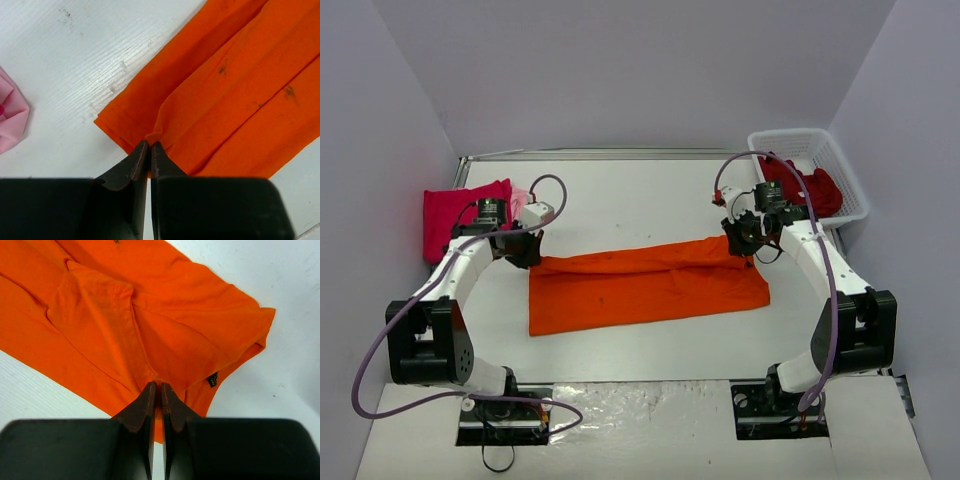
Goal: Fold and stack the t-shirts
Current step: Fold the other side of the tshirt into a rectangle
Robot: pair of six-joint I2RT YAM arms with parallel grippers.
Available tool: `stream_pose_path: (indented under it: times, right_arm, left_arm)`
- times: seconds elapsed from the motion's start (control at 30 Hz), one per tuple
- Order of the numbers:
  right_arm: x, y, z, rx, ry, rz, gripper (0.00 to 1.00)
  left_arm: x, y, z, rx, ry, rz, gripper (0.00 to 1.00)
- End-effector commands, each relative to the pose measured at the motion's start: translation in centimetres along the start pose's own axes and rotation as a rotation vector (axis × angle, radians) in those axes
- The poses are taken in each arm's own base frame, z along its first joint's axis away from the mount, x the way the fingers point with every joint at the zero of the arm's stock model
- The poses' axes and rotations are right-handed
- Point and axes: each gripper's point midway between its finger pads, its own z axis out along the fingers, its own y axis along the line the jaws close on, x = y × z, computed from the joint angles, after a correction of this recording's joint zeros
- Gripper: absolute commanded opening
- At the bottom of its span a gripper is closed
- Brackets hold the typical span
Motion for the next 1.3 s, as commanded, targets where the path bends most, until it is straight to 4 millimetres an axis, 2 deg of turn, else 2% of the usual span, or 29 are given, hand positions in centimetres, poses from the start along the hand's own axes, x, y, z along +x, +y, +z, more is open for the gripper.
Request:
stream_pose_path:
  times: [0.0, 0.7, 0.8, 1.17, 1.27]
  right_arm:
    - [0.4, 0.6, -0.6, -0.013, -0.005, -0.002, 0.00]
    - [2.5, 1.2, 0.5, -0.039, 0.050, 0.024, 0.00]
    - [2.9, 1.4, 0.6, -0.043, 0.061, 0.026, 0.00]
    - [3.7, 1.7, 1.2, -0.062, 0.091, 0.040, 0.00]
    - [3.7, 1.6, 1.3, -0.064, 0.093, 0.041, 0.00]
  left_arm:
    - [-1.4, -0.6, -1.1, 0.007, -0.066, 0.069, 0.02]
    - [0.9, -0.6, -0.2, -0.008, -0.016, 0.106, 0.03]
    - [0.9, -1.5, 0.2, 0.006, -0.003, 0.140, 0.04]
    - [1.4, -3.6, -0.3, 0.107, -0.004, 0.200, 0.22]
    - [1.3, -3.7, -0.6, 0.115, -0.003, 0.215, 0.23]
